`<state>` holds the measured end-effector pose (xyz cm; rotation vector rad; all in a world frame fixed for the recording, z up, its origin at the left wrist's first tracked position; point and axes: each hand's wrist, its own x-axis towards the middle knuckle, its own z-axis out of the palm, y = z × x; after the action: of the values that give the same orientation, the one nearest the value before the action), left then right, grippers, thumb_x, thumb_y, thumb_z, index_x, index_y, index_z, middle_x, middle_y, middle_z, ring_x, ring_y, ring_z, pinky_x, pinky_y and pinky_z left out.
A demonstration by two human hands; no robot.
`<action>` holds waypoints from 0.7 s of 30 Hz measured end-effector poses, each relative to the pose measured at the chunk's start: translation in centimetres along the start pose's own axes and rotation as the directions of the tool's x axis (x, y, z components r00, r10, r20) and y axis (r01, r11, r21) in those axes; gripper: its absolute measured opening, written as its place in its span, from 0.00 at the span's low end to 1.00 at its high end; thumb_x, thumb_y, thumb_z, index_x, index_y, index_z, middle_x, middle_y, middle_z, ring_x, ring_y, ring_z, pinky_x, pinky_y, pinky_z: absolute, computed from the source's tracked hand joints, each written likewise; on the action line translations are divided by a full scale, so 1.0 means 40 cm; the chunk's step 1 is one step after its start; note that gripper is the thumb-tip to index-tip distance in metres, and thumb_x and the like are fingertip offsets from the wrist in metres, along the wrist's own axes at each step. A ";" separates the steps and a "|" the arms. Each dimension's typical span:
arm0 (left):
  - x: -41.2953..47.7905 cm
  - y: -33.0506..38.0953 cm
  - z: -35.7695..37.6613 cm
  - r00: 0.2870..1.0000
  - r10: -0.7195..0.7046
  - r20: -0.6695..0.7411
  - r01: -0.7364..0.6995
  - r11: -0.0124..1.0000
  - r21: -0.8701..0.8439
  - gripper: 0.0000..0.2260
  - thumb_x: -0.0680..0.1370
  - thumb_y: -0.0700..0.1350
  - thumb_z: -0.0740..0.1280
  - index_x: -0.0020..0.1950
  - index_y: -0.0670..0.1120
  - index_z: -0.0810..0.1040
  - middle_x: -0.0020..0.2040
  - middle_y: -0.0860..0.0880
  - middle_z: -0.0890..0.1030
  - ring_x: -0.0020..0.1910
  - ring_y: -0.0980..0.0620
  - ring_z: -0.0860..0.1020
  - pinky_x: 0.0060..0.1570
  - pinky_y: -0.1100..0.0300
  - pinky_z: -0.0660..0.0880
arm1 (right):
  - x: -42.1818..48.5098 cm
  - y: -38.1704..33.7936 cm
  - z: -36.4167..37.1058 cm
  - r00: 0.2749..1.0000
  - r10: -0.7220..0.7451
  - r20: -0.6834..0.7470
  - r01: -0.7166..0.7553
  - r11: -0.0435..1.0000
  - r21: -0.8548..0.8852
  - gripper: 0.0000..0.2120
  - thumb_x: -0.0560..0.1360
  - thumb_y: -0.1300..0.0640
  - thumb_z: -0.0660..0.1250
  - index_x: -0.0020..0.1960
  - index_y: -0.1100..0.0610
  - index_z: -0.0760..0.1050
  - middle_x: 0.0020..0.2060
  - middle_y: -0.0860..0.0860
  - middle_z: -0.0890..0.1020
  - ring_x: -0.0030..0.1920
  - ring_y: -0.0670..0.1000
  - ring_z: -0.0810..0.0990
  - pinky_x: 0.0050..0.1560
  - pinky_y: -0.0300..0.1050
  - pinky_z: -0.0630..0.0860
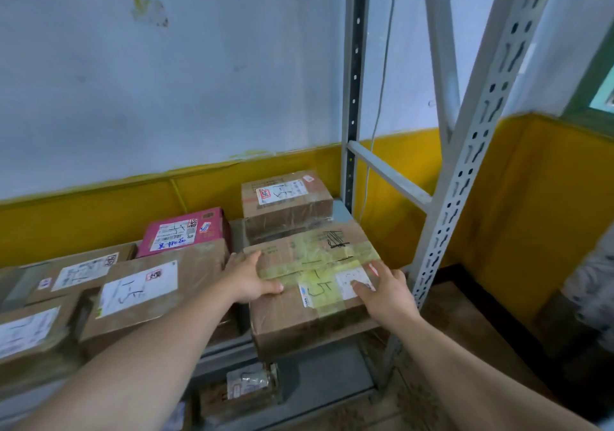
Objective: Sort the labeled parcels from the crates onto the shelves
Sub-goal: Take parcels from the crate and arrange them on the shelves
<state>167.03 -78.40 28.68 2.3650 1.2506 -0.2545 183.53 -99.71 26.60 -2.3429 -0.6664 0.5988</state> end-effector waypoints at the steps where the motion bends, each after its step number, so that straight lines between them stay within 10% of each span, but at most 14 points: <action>1: 0.008 -0.003 0.008 1.000 -0.001 0.003 0.000 0.999 0.037 0.48 0.68 0.67 0.70 0.80 0.52 0.49 0.79 0.46 0.53 0.78 0.43 0.49 0.75 0.42 0.49 | 0.008 0.004 0.007 1.000 0.007 0.010 -0.007 1.000 0.002 0.29 0.78 0.41 0.65 0.76 0.43 0.59 0.72 0.53 0.63 0.67 0.59 0.72 0.65 0.55 0.73; 7: 0.035 0.011 0.011 1.000 0.006 0.014 -0.009 0.972 0.236 0.44 0.71 0.70 0.64 0.80 0.52 0.50 0.80 0.46 0.52 0.78 0.43 0.46 0.74 0.43 0.41 | 0.043 0.018 0.032 0.999 0.021 0.036 -0.019 0.999 -0.036 0.28 0.80 0.42 0.62 0.76 0.46 0.58 0.73 0.55 0.61 0.70 0.61 0.67 0.67 0.56 0.70; 12: 0.031 -0.043 -0.021 0.986 0.078 -0.148 -0.044 0.975 0.219 0.36 0.76 0.67 0.61 0.79 0.53 0.54 0.80 0.47 0.51 0.78 0.43 0.47 0.75 0.41 0.46 | 0.034 -0.044 0.049 0.972 -0.211 0.105 0.235 0.840 -0.489 0.33 0.80 0.35 0.53 0.80 0.45 0.48 0.80 0.53 0.46 0.79 0.58 0.41 0.76 0.61 0.41; 21: -0.003 -0.188 -0.014 0.980 -0.151 -0.128 0.175 0.963 0.207 0.36 0.76 0.70 0.53 0.78 0.62 0.38 0.78 0.52 0.34 0.77 0.41 0.36 0.69 0.29 0.39 | 0.090 -0.107 0.135 0.932 -0.258 0.255 0.362 0.707 -0.608 0.36 0.76 0.28 0.43 0.80 0.43 0.46 0.81 0.52 0.46 0.79 0.59 0.41 0.76 0.64 0.38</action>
<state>160.77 -74.55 26.93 2.4898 1.5447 -0.3306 181.94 -92.31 24.78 -2.7159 -1.5178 0.4292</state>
